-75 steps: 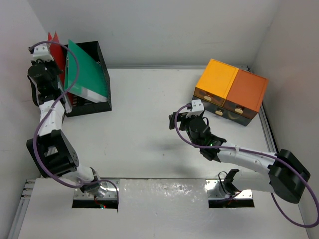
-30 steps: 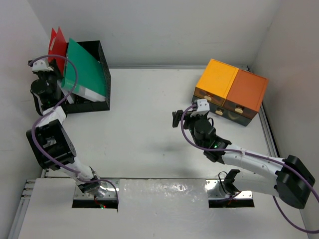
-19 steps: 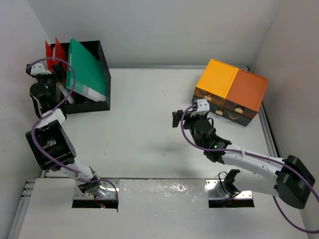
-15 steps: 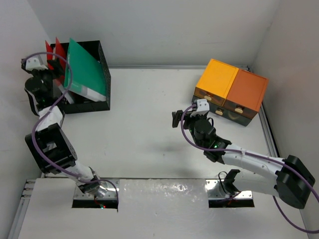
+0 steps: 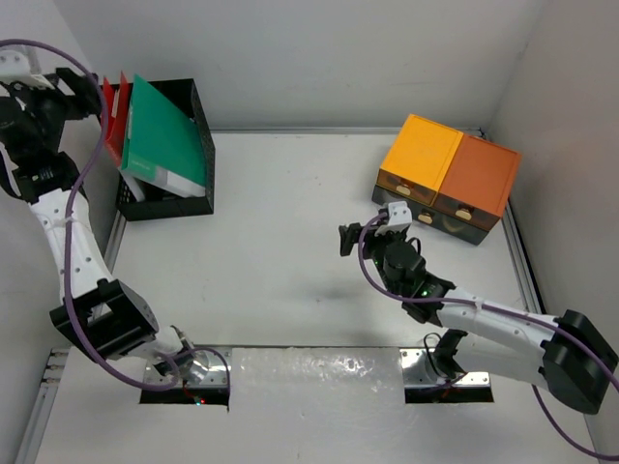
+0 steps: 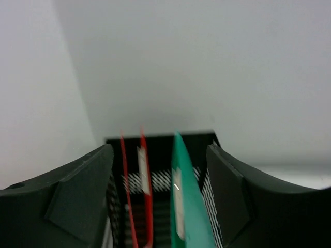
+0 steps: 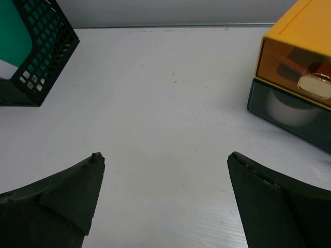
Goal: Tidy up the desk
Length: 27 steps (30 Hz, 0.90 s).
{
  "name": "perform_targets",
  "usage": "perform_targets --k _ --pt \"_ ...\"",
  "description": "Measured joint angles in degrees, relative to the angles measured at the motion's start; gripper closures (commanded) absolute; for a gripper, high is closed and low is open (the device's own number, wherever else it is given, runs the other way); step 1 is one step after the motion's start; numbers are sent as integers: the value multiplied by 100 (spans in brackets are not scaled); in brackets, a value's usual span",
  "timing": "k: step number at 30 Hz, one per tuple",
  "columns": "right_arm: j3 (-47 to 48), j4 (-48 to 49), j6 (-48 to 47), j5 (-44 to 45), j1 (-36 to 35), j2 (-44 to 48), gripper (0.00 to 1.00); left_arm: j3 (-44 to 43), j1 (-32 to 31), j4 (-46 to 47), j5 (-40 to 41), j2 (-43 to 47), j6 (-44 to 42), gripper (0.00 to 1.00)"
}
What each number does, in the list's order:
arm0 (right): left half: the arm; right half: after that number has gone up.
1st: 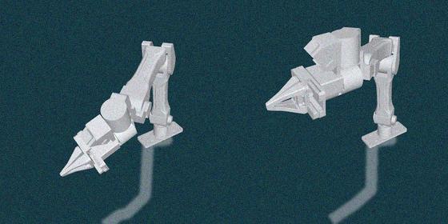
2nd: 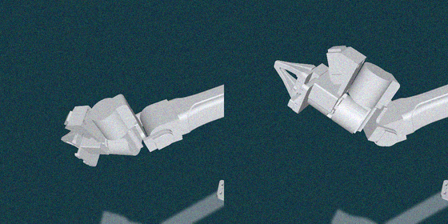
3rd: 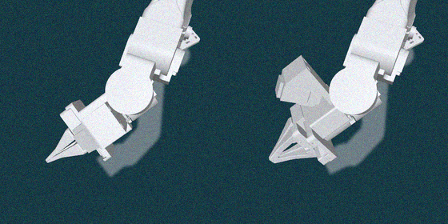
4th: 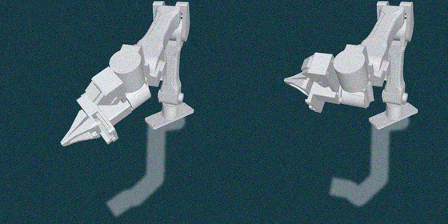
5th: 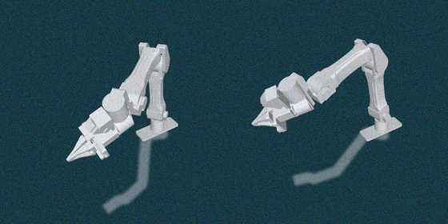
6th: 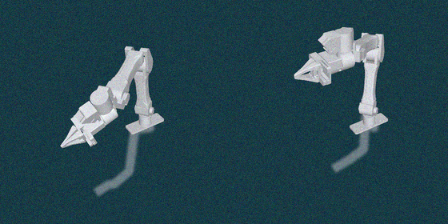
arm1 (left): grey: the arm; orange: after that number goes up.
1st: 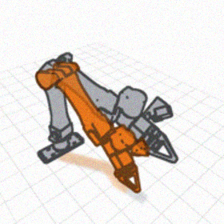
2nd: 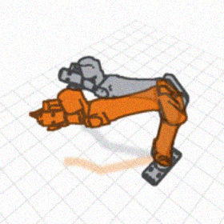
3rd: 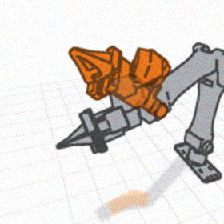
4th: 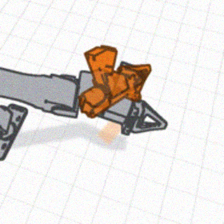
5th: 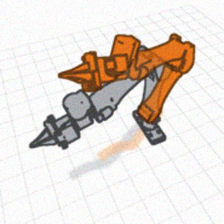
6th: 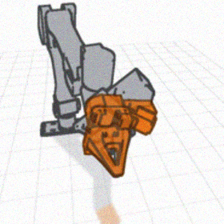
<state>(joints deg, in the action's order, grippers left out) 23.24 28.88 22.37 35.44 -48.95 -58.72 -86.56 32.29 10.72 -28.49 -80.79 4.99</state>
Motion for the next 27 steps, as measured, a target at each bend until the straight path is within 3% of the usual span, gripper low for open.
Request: perform_targets --k 2,3,4,9,11,14,18,27 --pt "-157 81 -4 -13 0 50 1 -48 0 -717 -492 142 -227 22" --pt "-247 118 -9 -15 0 76 1 -17 0 -1078 -686 214 -365 12" --pt "-341 146 -13 -24 0 103 1 61 0 -1397 -859 295 -535 8" --pt "-584 109 -79 -181 0 216 1 352 -9 -2769 -1049 435 -1403 6" --pt "-584 105 -109 -315 0 256 1 238 -9 -3233 -968 297 -1707 9" --pt "-595 109 -162 -540 0 302 1 -4 -22 -3720 -879 -4 -2046 32" --pt "-726 98 -227 -745 0 361 1 -46 -76 -4063 -682 -238 -2312 44" --pt "-1088 37 -487 -844 0 905 1 -199 -240 -4249 -691 -249 -2343 52"
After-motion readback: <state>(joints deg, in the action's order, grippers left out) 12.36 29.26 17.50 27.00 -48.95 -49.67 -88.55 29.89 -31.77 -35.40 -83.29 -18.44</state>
